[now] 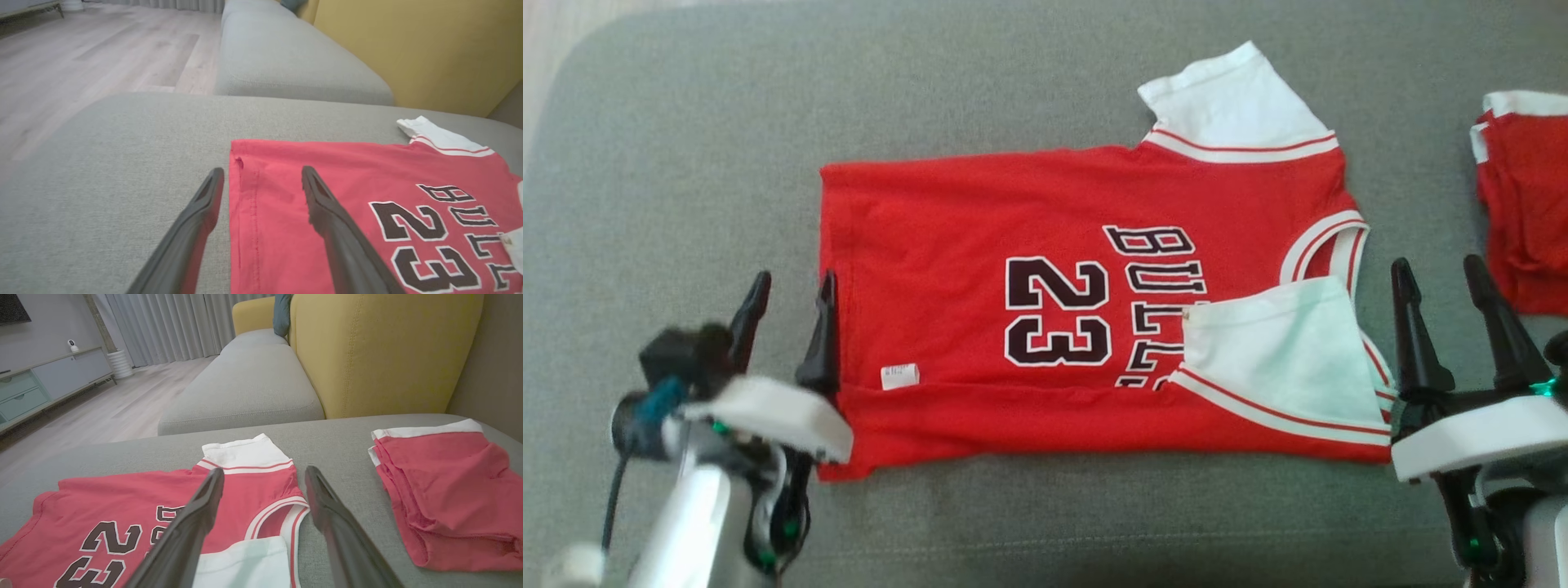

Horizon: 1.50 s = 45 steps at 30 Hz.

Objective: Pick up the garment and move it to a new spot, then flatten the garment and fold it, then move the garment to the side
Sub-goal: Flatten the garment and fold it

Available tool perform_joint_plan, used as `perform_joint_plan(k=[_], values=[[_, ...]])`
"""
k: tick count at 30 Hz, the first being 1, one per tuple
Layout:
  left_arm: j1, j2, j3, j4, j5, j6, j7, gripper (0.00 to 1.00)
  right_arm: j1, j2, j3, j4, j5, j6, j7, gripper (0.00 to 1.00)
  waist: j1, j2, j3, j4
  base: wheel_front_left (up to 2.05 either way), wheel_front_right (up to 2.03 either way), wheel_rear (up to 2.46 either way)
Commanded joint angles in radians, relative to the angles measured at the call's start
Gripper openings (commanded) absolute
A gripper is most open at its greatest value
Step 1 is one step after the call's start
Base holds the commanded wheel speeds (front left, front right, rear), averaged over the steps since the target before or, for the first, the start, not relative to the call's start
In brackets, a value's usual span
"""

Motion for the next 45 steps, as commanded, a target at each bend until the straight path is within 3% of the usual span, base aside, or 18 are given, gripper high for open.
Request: perform_joint_plan(k=[1,7,15,21,29,30,31,33,34,36,45], values=[[-0.076,0.026,0.036,-0.025,-0.006,-0.004,0.005,1.0,-0.045,-0.011,0.022,-0.037,-0.001,0.004,0.002,1.0,0.0,-0.0001,0.017,0.001,0.0,0.0,0.0],[-0.266,0.042,0.032,0.116,-0.084,-0.076,0.167,1.0,-0.075,-0.005,0.04,-0.034,0.008,0.004,-0.003,1.0,0.0,-0.0001,0.092,-0.015,0.0,0.0,0.0],[-0.531,0.113,0.066,0.36,-0.192,-0.162,0.377,1.0,-0.12,0.003,0.067,-0.003,0.02,0.004,-0.034,1.0,0.0,-0.0001,0.189,-0.065,0.0,0.0,0.0],[-0.644,0.17,0.063,0.491,-0.241,-0.2,0.468,1.0,-0.144,0.008,0.084,0.038,0.037,0.004,-0.066,1.0,0.0,-0.0001,0.233,-0.089,0.0,0.0,0.0],[-0.671,0.195,0.02,0.527,-0.28,-0.216,0.545,1.0,-0.158,0.01,0.084,0.062,0.045,0.004,-0.081,1.0,0.0,-0.0001,0.241,-0.09,0.0,0.0,0.0],[-0.67,0.197,0.011,0.529,-0.286,-0.218,0.561,0.98,-0.16,0.01,0.084,0.066,0.045,0.004,-0.081,1.0,0.0,-0.0001,0.239,-0.089,0.0,0.0,0.0],[-0.67,0.201,0.003,0.526,-0.292,-0.219,0.572,0.82,-0.163,0.01,0.083,0.069,0.046,0.004,-0.08,1.0,0.0,-0.0001,0.239,-0.089,0.0,0.0,0.0],[-0.671,0.21,-0.011,0.513,-0.291,-0.22,0.566,0.36,-0.172,0.01,0.082,0.073,0.046,0.004,-0.077,1.0,0.0,-0.0001,0.239,-0.087,0.0,0.0,0.0],[-0.672,0.214,-0.017,0.507,-0.287,-0.22,0.557,0.27,-0.175,0.01,0.084,0.074,0.049,0.004,-0.074,1.0,0.0,-0.0001,0.239,-0.086,0.0,0.0,0.0],[-0.673,0.216,-0.025,0.505,-0.288,-0.221,0.545,0.0,-0.181,0.01,0.083,0.075,0.052,0.004,-0.069,1.0,0.0,-0.0001,0.239,-0.084,0.0,0.0,0.0],[-0.688,0.212,-0.038,0.505,-0.286,-0.221,0.454,0.0,-0.297,-0.059,0.058,0.133,0.096,0.004,-0.033,1.0,0.0,-0.0001,0.238,-0.071,0.0,0.0,0.0]])
